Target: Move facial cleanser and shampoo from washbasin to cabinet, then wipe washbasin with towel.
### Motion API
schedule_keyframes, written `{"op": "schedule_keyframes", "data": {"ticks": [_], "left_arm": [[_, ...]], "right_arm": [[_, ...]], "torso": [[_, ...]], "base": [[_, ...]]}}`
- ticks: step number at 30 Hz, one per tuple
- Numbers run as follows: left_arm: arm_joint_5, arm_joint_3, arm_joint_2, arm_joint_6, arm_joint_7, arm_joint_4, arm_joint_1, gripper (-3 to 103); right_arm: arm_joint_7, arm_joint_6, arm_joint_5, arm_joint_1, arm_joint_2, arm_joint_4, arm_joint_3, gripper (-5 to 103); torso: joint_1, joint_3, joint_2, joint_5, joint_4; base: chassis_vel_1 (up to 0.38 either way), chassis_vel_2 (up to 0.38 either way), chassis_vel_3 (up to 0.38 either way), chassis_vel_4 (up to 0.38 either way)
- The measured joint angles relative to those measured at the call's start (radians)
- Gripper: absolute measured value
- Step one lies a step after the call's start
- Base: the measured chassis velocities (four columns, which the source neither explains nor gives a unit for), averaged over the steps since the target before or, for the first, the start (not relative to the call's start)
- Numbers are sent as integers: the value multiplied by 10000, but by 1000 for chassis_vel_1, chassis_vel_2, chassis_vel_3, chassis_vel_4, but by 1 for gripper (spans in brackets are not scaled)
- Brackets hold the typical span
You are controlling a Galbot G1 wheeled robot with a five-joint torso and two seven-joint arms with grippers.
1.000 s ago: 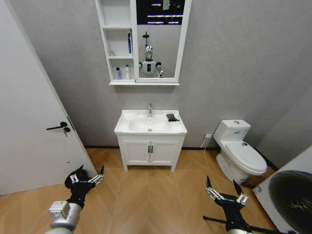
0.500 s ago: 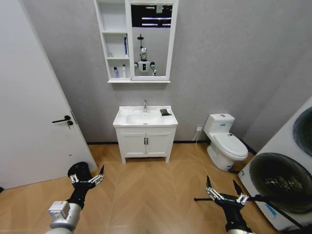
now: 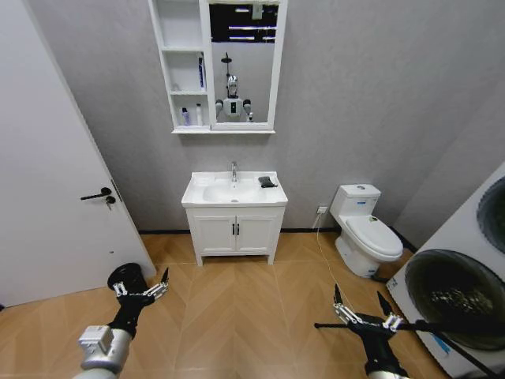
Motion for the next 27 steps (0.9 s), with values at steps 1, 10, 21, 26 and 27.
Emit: {"op": "schedule_keyframes", "data": {"ticks": [1, 10, 21, 26, 27], "left_arm": [[0, 0, 0, 0, 0, 0, 0, 100], [0, 0, 0, 0, 0, 0, 0, 100], [0, 0, 0, 0, 0, 0, 0, 100], [0, 0, 0, 0, 0, 0, -1, 100], [0, 0, 0, 0, 0, 0, -1, 100]], "right_arm": [[0, 0, 0, 0, 0, 0, 0, 100], [0, 0, 0, 0, 0, 0, 0, 100], [0, 0, 0, 0, 0, 0, 0, 100], [0, 0, 0, 0, 0, 1, 0, 100], [0, 0, 0, 0, 0, 0, 0, 100]], "torso": [[0, 0, 0, 0, 0], [2, 1, -1, 1, 1], [2, 0, 0, 0, 0], [3, 1, -1, 0, 0], [2, 1, 0, 1, 0]], "base": [[0, 0, 0, 0], [28, 27, 30, 27], [57, 46, 45, 36], [0, 0, 0, 0], [0, 0, 0, 0]]}}
